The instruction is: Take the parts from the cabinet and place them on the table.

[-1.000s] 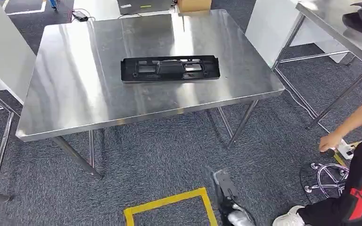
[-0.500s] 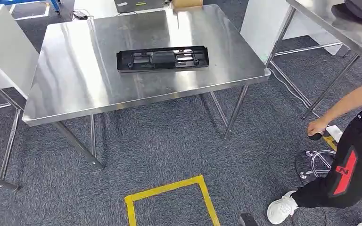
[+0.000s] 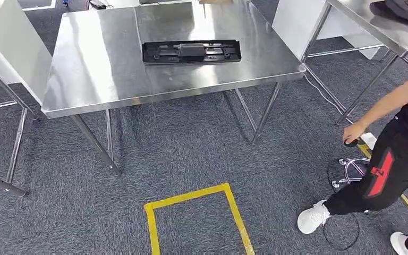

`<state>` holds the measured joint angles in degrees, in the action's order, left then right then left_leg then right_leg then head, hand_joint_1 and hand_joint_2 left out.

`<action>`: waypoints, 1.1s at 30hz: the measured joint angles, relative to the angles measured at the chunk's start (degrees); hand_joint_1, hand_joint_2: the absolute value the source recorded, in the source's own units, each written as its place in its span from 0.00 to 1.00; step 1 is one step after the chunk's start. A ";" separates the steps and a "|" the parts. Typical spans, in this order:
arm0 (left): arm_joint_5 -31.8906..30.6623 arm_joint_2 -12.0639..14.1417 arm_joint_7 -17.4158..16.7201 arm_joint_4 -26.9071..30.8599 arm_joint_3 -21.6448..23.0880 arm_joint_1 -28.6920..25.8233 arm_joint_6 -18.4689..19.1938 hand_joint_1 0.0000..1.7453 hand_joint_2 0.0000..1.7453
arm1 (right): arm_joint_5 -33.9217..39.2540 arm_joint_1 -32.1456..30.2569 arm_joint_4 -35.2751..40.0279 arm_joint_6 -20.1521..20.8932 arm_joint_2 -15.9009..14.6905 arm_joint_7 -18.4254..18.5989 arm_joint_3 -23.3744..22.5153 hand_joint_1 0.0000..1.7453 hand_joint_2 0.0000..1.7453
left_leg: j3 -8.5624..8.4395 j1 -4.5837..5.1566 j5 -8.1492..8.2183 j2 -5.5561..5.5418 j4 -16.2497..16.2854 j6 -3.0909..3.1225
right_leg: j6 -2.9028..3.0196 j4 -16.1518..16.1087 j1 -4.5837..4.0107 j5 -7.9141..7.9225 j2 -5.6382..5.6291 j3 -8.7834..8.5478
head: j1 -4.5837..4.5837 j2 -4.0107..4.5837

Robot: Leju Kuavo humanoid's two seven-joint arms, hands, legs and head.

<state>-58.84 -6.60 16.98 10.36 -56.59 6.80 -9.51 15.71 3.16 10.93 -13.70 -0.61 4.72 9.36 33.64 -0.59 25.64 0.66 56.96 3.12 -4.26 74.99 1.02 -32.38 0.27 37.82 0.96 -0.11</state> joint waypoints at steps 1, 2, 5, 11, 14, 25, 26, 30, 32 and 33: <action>-0.02 -0.04 0.00 0.02 0.00 0.02 0.09 0.00 0.00 | -0.20 0.01 0.00 0.00 0.04 -0.22 0.22 0.00 0.00 | 0.39 0.00 -0.68 0.08 0.01 -0.19 | -0.68 -2.55 0.01 1.76 0.00 -2.45 | 0.02 0.00; -0.02 -0.07 0.00 0.02 0.02 0.06 0.11 0.00 0.00 | -0.26 0.06 0.00 -0.02 0.11 -0.35 0.37 0.00 0.00 | 1.36 -0.03 -1.39 0.11 0.06 -0.37 | -0.98 -6.65 0.02 2.93 0.00 -5.71 | 0.00 0.00; -0.18 -0.28 0.00 0.11 0.24 0.19 0.15 0.00 0.00 | -0.26 0.11 -0.04 -0.24 0.13 -0.48 0.57 0.00 0.00 | 2.84 0.41 -3.46 0.21 0.34 -1.40 | 0.23 -21.09 -0.58 0.75 -0.24 -14.65 | 0.04 0.00; -0.20 -0.22 -0.04 0.24 0.33 0.19 0.09 0.00 0.00 | -0.24 0.01 -0.31 -0.35 0.50 -0.48 0.87 0.00 0.00 | 5.53 -0.13 3.54 -0.24 6.53 -2.93 | 3.47 -20.96 0.50 2.60 0.16 -11.99 | -0.54 0.00; -0.22 -0.24 -0.04 0.26 0.37 0.22 0.09 0.00 0.00 | -0.24 0.08 -0.33 -0.46 0.48 -0.48 0.90 0.00 0.00 | 7.82 -0.24 8.10 -0.60 18.59 -3.61 | 4.05 -20.07 0.07 3.92 0.44 -9.66 | -0.55 0.00; -0.35 -0.39 -0.42 0.48 0.81 1.21 0.67 0.00 0.00 | -1.81 0.10 -0.55 -1.07 0.54 -0.57 1.75 0.00 0.00 | -3.56 -0.50 2.88 -0.63 0.00 -0.93 | 1.16 -15.46 -0.25 4.23 0.38 -3.31 | -0.48 0.00; -0.27 -0.35 -0.31 0.55 0.81 1.22 0.79 0.00 0.00 | -1.84 0.07 -0.57 -1.09 0.63 -0.57 1.81 0.00 0.00 | -2.88 -0.54 2.28 -0.45 0.01 -0.17 | 1.76 -12.74 -0.13 1.35 0.19 -2.24 | -0.06 0.00; -0.15 -0.33 0.50 0.57 0.81 1.16 1.29 0.00 0.00 | -1.94 0.10 -0.59 -1.09 0.42 -0.52 2.16 0.00 0.00 | 0.40 -0.56 0.07 -0.22 -0.02 -0.63 | 0.74 1.35 0.25 -2.58 0.00 0.69 | 0.09 0.00; -0.22 -0.50 0.96 0.57 0.81 1.01 1.62 0.00 0.00 | -1.81 0.15 -0.70 -1.03 0.31 -0.09 2.19 0.00 0.00 | 1.87 -0.76 -1.05 0.67 0.06 -1.07 | -1.58 -0.54 0.76 2.91 0.07 -1.83 | 0.17 0.00; -0.44 -0.52 1.66 0.57 0.83 0.90 1.70 0.00 0.00 | -1.49 0.25 -0.70 -1.05 0.28 0.00 2.19 0.00 0.00 | 2.41 -0.98 -1.53 1.03 0.17 -1.46 | -2.12 -4.63 1.07 4.24 0.55 -4.80 | 0.15 0.00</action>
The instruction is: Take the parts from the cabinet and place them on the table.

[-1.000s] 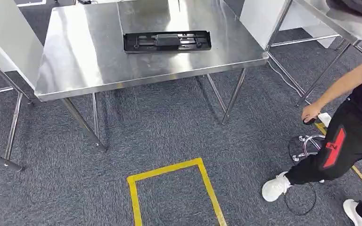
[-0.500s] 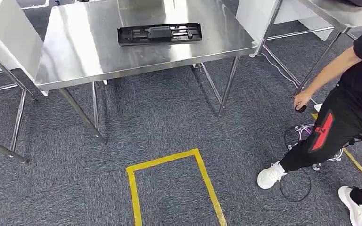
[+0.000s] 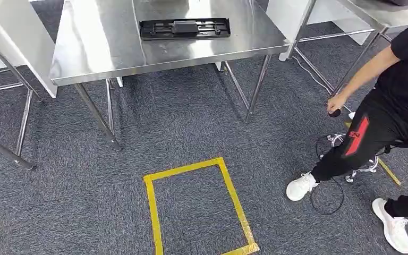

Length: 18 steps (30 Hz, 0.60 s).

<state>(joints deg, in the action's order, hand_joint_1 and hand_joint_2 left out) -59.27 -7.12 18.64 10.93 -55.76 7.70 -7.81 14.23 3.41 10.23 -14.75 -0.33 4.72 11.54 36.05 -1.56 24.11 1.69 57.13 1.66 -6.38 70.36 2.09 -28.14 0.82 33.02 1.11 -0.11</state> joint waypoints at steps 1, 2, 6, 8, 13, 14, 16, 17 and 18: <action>-0.11 -0.02 0.94 0.00 0.04 -0.26 0.09 0.00 0.00 | 0.31 0.17 0.00 -0.02 0.04 0.06 0.00 0.00 0.00 | 0.25 -0.02 -0.37 0.34 0.18 -0.48 | 0.10 -5.53 0.30 -0.50 1.29 -3.81 | 0.08 0.00; -0.11 0.06 1.87 0.11 0.13 -0.75 0.09 0.00 0.00 | 0.53 0.29 0.02 -0.09 0.33 0.07 -0.02 0.00 0.00 | 0.47 0.34 -0.47 0.68 0.57 -0.81 | 0.45 -12.28 -0.25 -2.52 2.72 -8.95 | 0.59 0.00; -0.11 -0.35 3.65 0.13 0.46 -2.06 0.00 0.00 0.00 | 0.53 -0.01 -0.02 -0.26 0.20 0.04 -0.04 0.00 0.00 | 0.19 -0.10 -1.69 3.06 0.63 -2.21 | 3.91 -15.34 -0.80 -4.42 0.91 -8.71 | 0.02 0.00; -0.11 -0.35 4.03 0.15 0.50 -2.27 -0.02 0.00 0.00 | 0.53 -0.24 -0.07 -0.26 0.46 0.24 -0.04 0.00 0.00 | 1.35 -0.49 2.99 0.34 3.59 -2.53 | 5.41 -15.35 -0.42 -3.51 0.42 -8.24 | -0.09 0.00; -0.11 -0.46 4.16 0.15 0.55 -2.89 0.09 0.00 0.00 | 0.53 -0.35 -0.13 -0.26 0.52 0.28 -0.04 0.00 0.00 | 4.09 -0.15 9.60 -1.64 17.59 -1.99 | 6.84 -15.09 -1.89 -2.05 -1.84 -6.26 | -0.22 0.00; -0.13 -0.46 4.16 0.15 0.57 -2.89 0.11 0.00 0.00 | 0.53 -0.42 -0.18 -0.26 0.55 0.30 -0.04 0.00 0.00 | 1.72 0.04 7.69 -1.83 14.30 -1.47 | 6.95 -14.96 -2.09 -1.92 -2.45 -6.36 | -0.24 0.00; -0.20 -0.38 4.16 0.17 0.57 -2.89 0.35 0.00 0.00 | 0.51 -0.41 -0.17 -0.26 0.66 0.37 -0.04 0.00 0.00 | -4.21 0.64 3.86 -4.37 4.68 0.32 | 6.87 -14.68 -2.25 -1.87 -3.73 -6.44 | -0.24 0.00; -0.22 0.18 4.16 0.24 0.57 -2.94 0.51 0.00 0.00 | 0.49 -0.44 -0.20 -0.18 1.31 0.52 -0.02 0.00 0.00 | -5.57 0.67 4.50 -7.41 2.76 1.77 | 6.71 -14.50 -1.99 -1.80 -3.99 -5.39 | 0.00 0.00; -0.63 -0.16 4.16 0.17 0.63 -3.32 0.55 0.00 0.00 | 0.42 -0.15 -0.22 -0.20 0.96 0.74 -0.04 0.00 0.00 | -5.55 0.76 3.80 -7.19 1.97 1.26 | 6.34 -14.35 -2.27 -1.56 -4.81 -5.49 | 0.00 0.00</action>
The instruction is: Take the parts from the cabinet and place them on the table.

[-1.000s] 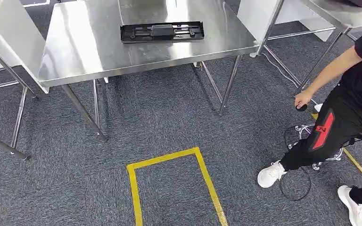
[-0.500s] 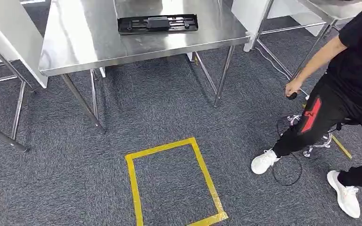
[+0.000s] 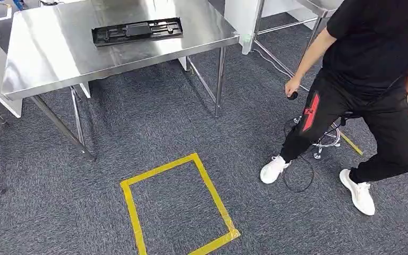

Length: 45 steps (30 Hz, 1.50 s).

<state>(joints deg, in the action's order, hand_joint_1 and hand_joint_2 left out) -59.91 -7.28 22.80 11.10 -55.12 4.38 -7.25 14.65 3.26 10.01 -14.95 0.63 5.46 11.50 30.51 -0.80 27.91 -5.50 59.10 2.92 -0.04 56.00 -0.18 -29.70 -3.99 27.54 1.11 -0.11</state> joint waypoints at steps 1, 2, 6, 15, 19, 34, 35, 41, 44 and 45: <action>-0.02 0.20 -0.09 0.04 0.00 -0.19 -0.02 0.00 0.00 | -0.18 0.02 0.00 0.18 0.39 0.05 0.02 0.00 0.00 | 0.02 0.61 -0.08 0.58 -0.04 0.13 | -0.65 0.02 0.87 0.40 -0.75 0.27 | -0.19 0.00; -0.09 0.11 -0.20 0.07 0.02 -0.23 -0.05 0.00 0.00 | -0.33 0.01 0.00 0.18 0.24 0.05 0.04 0.00 0.00 | 0.09 0.80 -0.30 1.13 -0.15 0.38 | -0.96 -0.08 1.47 0.60 -1.58 0.52 | -0.26 0.00; -0.13 -0.04 -0.48 0.13 0.02 0.10 -0.05 0.00 0.00 | -0.98 0.06 0.00 0.20 0.22 0.16 0.15 0.00 0.00 | -2.19 0.06 -0.89 4.24 -5.59 0.68 | -1.31 5.25 0.85 -2.10 2.68 4.54 | 0.31 0.00; -0.13 -0.22 -0.94 0.22 0.02 -0.20 -0.09 0.00 0.00 | -1.33 0.24 0.00 0.57 -0.28 0.16 0.44 0.00 0.00 | -1.93 -0.79 0.81 10.55 -3.26 -2.73 | -4.83 0.13 2.24 2.03 7.08 2.37 | 0.73 0.00; -0.07 -0.37 -1.03 0.24 0.02 -0.01 -0.13 0.00 0.00 | -1.79 0.02 -0.04 0.68 -0.53 0.16 0.57 0.00 0.00 | -2.18 -1.20 0.90 11.86 -3.33 -3.81 | -2.04 0.84 2.38 2.20 5.03 2.90 | 0.37 0.00; -2.06 -0.26 -3.41 0.20 0.50 -0.37 -0.20 0.00 0.00 | 0.33 -0.62 -0.24 -0.33 0.20 1.08 0.48 0.00 0.00 | -1.91 0.45 1.39 1.75 -2.51 0.43 | -2.20 1.03 0.17 4.84 -4.77 6.52 | 0.13 0.00; -2.14 -0.37 -3.48 0.22 0.74 -0.37 -0.29 0.00 0.00 | 0.82 -0.68 -0.26 -0.67 0.24 1.10 0.35 0.00 0.00 | -2.16 0.29 0.83 2.89 -3.15 0.40 | -2.01 2.63 0.52 3.93 -1.39 6.87 | 0.06 0.00; -2.45 -0.39 -3.94 0.20 0.87 -0.78 0.37 0.00 0.00 | 2.56 -0.76 -0.26 -1.88 0.48 0.35 -0.68 0.00 0.00 | -1.45 0.30 0.59 8.72 -3.20 0.63 | -3.31 17.56 1.21 -2.64 3.51 12.69 | 0.64 0.00; -3.11 -0.32 -4.20 0.20 1.36 -0.63 1.16 0.00 0.00 | 3.47 -0.75 -0.26 -2.25 0.57 -0.02 -1.62 0.00 0.00 | -1.88 0.26 0.82 10.72 -3.00 0.00 | -5.00 2.62 1.99 1.74 7.17 3.60 | 0.66 0.00; -3.17 -0.02 -4.02 0.22 1.40 -0.60 1.29 0.00 0.00 | 3.89 -0.46 -0.26 -2.38 0.85 0.01 -1.86 0.00 0.00 | -1.72 0.78 1.17 11.36 -2.63 -0.63 | -4.58 0.13 1.39 1.90 8.98 2.25 | 0.90 0.00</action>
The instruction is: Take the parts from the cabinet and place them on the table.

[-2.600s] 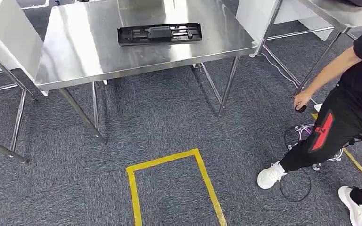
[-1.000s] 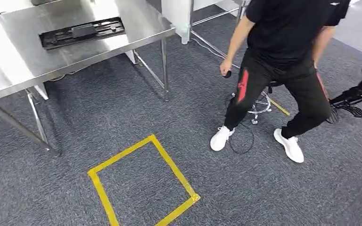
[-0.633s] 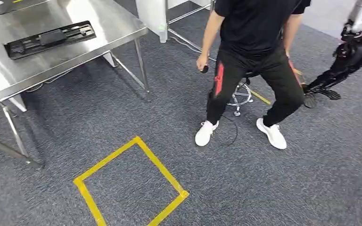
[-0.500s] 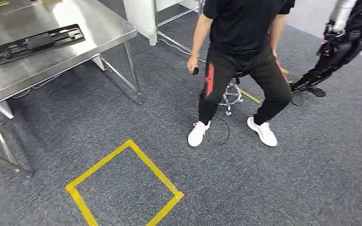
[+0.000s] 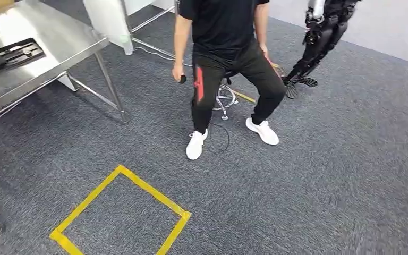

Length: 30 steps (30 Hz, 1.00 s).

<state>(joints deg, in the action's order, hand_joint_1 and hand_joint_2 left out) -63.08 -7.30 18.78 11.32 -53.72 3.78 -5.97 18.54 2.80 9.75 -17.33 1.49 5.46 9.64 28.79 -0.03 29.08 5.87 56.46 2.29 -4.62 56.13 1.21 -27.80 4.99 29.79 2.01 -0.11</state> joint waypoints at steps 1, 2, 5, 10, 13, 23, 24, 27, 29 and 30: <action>0.00 0.13 0.55 0.00 0.06 0.01 -0.02 0.00 0.00 | 0.31 0.00 0.00 -0.07 0.04 0.18 -0.31 0.00 0.00 | -0.11 0.04 -0.01 0.53 -0.01 -0.33 | 1.00 0.19 -0.03 0.43 -0.98 0.31 | -0.27 0.00; 0.04 0.28 1.26 0.00 0.09 0.19 -0.15 0.00 0.00 | 0.39 -0.11 0.00 -0.09 0.22 0.91 -0.67 0.00 0.00 | -0.22 0.00 -0.03 1.02 0.01 -0.56 | 1.42 0.34 -0.09 0.48 -1.48 0.64 | -0.53 0.00; 0.13 0.74 2.62 0.02 0.17 0.80 -0.20 0.00 0.00 | 0.48 -0.26 0.00 -0.37 0.48 2.93 -1.05 0.00 0.00 | -0.29 -0.84 0.85 -0.52 0.57 -2.00 | 2.96 -0.17 0.91 0.99 -3.22 0.62 | -0.59 0.00; 0.46 1.20 3.50 0.00 0.17 0.65 0.18 0.00 0.00 | 0.26 -0.01 0.00 -1.14 0.72 3.69 -1.25 0.00 0.00 | 7.40 -1.00 9.64 -5.93 17.81 -2.06 | 4.35 0.03 0.12 1.73 -6.43 1.67 | -0.90 0.00; 1.35 1.18 4.33 0.00 0.17 1.37 0.74 0.00 0.00 | -2.23 0.07 -0.02 -1.09 0.76 3.61 -0.87 0.00 0.00 | 3.24 -1.34 3.01 -6.40 8.86 -1.89 | 4.18 0.55 0.18 1.82 -8.82 1.70 | -0.90 0.00; 3.26 0.76 4.09 0.02 -0.31 2.93 0.63 0.00 0.00 | -8.60 0.99 -0.07 -0.04 -0.77 1.48 2.98 0.00 0.00 | 0.82 -0.71 -0.56 -5.60 0.48 1.24 | 2.32 11.70 -0.08 -2.54 -6.29 9.43 | -0.35 0.00; 3.83 0.79 4.00 0.02 -0.59 2.78 0.46 0.00 0.00 | -9.56 1.03 -0.07 0.20 -1.03 0.87 3.65 0.00 0.00 | 1.02 -0.56 -0.58 -4.65 0.51 1.28 | 2.27 15.98 -0.07 -4.16 -6.06 11.28 | -0.42 0.00; 6.06 0.81 3.93 0.02 -2.17 2.20 -0.81 0.00 0.00 | -14.24 0.93 -0.09 1.75 -1.69 1.38 6.50 0.00 0.00 | 1.13 -0.55 -0.58 -2.09 0.55 1.22 | 0.93 15.67 0.23 -3.54 -5.42 9.66 | -0.37 0.00; 6.93 0.79 3.47 0.00 -3.30 2.02 -1.44 0.00 0.00 | -17.10 0.98 -0.13 2.60 -2.08 2.17 9.14 0.00 0.00 | 0.90 -0.60 -0.46 -0.83 0.59 0.91 | -0.09 4.94 0.64 -0.30 -3.46 3.29 | -0.37 0.00; 7.13 0.98 3.10 0.04 -3.78 1.90 -1.68 0.00 0.00 | -17.90 1.22 -0.13 3.06 -2.08 2.36 10.46 0.00 0.00 | 0.68 -0.27 -0.36 -0.29 0.67 0.48 | 0.16 0.74 0.62 -0.03 0.10 1.02 | -0.33 0.00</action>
<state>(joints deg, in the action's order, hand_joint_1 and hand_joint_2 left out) -55.95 -6.32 21.88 11.37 -57.50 5.68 -7.65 0.64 4.02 9.62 -14.27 -0.59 7.83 20.10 29.47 -0.30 28.72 5.58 57.14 2.77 -4.46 56.87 1.82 -27.83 5.09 30.81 1.68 -0.11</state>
